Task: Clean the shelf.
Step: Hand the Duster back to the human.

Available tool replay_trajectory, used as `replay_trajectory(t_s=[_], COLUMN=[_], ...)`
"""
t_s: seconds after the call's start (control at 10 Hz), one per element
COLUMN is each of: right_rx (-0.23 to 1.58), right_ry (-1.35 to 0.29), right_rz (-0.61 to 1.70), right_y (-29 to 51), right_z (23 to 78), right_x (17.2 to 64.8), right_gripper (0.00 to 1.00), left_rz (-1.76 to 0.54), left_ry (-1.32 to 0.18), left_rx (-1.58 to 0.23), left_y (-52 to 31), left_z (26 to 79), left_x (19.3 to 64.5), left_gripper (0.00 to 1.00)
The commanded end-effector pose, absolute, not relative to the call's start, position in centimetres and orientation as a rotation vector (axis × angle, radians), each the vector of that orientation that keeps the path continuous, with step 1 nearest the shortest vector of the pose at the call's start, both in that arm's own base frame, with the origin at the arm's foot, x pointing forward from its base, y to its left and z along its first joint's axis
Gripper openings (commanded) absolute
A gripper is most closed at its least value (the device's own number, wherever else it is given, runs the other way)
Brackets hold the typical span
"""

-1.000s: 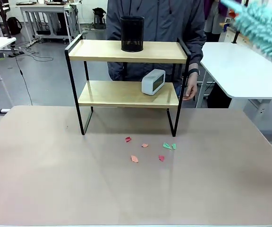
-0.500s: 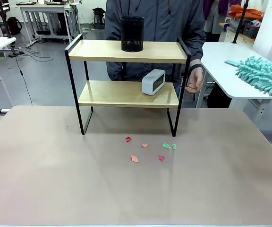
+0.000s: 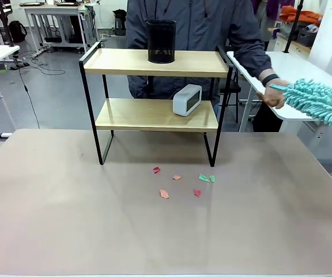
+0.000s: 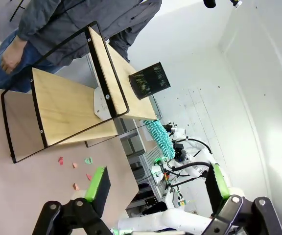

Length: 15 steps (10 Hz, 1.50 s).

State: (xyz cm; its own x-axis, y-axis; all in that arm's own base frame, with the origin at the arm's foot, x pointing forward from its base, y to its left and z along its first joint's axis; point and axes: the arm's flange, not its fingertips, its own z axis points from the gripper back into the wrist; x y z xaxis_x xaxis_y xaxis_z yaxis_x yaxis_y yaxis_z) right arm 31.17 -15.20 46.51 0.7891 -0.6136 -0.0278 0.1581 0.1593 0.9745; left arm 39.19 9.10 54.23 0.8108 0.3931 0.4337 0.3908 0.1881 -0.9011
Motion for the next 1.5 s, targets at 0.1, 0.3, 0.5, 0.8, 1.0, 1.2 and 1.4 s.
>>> replay_trajectory(t_s=[0.1,0.3,0.5,0.8,1.0,1.2,1.4], right_rx=[1.298,1.295,1.294,1.292,1.307,1.310,1.331], right_ry=[-0.403,-0.405,-0.400,-0.398,-0.402,-0.401,-0.419], right_rz=[-0.600,-0.594,-0.589,-0.580,-0.568,-0.561,-0.543], right_y=[-13.0,-13.0,-12.7,-12.5,-12.4,-12.3,-12.5], right_z=[45.5,45.7,45.7,45.9,46.0,46.1,46.7], right_x=[29.1,29.2,29.3,29.4,29.6,29.5,28.9], right_gripper=[0.00,0.00,0.00,0.00,0.56,1.00,1.00], left_rz=[-0.004,-0.004,-0.004,-0.004,-0.004,-0.004,-0.004], left_ry=[-0.689,-0.689,-0.689,-0.689,-0.689,-0.689,-0.689], left_rx=[-1.424,-1.424,-1.424,-1.424,-1.424,-1.424,-1.424], left_y=[9.1,9.1,9.1,9.1,9.1,9.1,9.1], left_z=[54.5,54.5,54.5,54.5,54.5,54.5,54.5], left_x=[39.2,39.2,39.2,39.2,39.2,39.2,39.2], left_gripper=[1.00,1.00,1.00,1.00,1.00,1.00,1.00])
